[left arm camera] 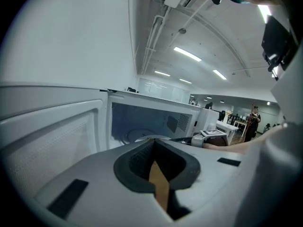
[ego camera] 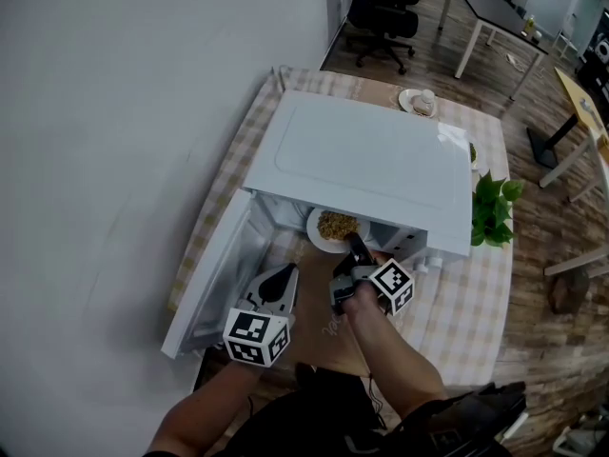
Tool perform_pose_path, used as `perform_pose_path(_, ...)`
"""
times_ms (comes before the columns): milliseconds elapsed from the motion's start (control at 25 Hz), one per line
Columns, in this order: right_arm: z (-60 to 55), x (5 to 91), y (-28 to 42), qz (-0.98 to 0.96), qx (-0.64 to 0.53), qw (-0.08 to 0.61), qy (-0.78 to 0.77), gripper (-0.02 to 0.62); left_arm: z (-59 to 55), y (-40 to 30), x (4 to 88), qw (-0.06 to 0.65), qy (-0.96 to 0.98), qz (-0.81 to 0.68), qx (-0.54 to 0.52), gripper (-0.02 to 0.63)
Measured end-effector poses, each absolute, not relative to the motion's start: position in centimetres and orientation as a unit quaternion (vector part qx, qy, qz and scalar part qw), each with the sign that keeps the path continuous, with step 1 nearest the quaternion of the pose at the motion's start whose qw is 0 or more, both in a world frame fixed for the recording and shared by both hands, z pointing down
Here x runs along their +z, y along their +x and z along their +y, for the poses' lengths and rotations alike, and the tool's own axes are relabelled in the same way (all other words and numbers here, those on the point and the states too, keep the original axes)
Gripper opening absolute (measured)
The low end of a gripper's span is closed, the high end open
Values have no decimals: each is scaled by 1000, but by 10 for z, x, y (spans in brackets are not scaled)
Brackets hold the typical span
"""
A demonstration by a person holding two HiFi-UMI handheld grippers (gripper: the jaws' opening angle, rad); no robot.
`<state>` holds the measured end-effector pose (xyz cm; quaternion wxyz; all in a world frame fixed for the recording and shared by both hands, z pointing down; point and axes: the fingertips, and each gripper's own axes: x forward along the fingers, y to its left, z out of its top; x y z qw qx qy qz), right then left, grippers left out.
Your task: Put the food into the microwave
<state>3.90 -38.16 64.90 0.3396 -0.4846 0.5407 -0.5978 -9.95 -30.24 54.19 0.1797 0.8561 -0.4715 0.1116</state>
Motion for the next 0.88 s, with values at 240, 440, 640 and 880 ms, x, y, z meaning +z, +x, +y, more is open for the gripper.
perform_pose_path(240, -389, 657, 44, 534, -589, 339, -503, 57, -305, -104, 545, 185, 851, -478, 118, 8)
perform_pose_path(440, -395, 657, 49, 535, -573, 341, -520, 57, -303, -105, 543, 178, 854, -474, 123, 8)
perform_pose_path(640, -390, 660, 51, 536, -565, 319, -541, 57, -296, -104, 545, 182, 857, -466, 123, 8)
perform_pose_path(880, -384, 668, 52, 529, -564, 303, -557, 57, -290, -103, 545, 179, 860, -461, 126, 8)
